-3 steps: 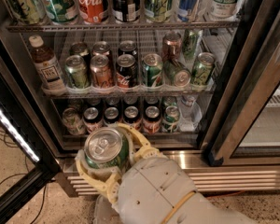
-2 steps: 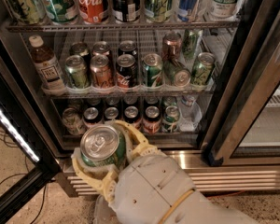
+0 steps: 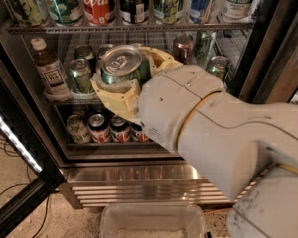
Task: Pick green can from middle shelf of fridge
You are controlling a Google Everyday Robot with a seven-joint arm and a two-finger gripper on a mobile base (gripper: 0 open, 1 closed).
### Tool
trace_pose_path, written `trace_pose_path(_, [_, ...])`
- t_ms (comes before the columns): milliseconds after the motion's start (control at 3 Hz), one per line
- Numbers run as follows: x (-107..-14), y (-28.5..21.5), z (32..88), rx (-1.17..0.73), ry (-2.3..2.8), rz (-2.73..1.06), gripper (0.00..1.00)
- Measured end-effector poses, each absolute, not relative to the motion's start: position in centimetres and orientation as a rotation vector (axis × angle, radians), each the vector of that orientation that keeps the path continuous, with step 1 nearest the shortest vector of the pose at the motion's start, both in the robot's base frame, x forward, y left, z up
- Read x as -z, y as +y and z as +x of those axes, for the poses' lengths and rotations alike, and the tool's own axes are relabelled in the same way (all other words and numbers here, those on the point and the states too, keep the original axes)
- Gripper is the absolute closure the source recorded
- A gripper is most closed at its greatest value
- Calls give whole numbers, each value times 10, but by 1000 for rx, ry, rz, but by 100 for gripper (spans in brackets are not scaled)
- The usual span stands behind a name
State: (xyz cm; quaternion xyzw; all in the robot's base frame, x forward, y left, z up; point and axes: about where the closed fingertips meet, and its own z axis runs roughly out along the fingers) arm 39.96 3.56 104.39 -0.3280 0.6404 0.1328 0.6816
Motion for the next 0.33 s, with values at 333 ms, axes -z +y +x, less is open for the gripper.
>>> trace_pose_path(333, [-1044,36,400,-298,1437,-736,100])
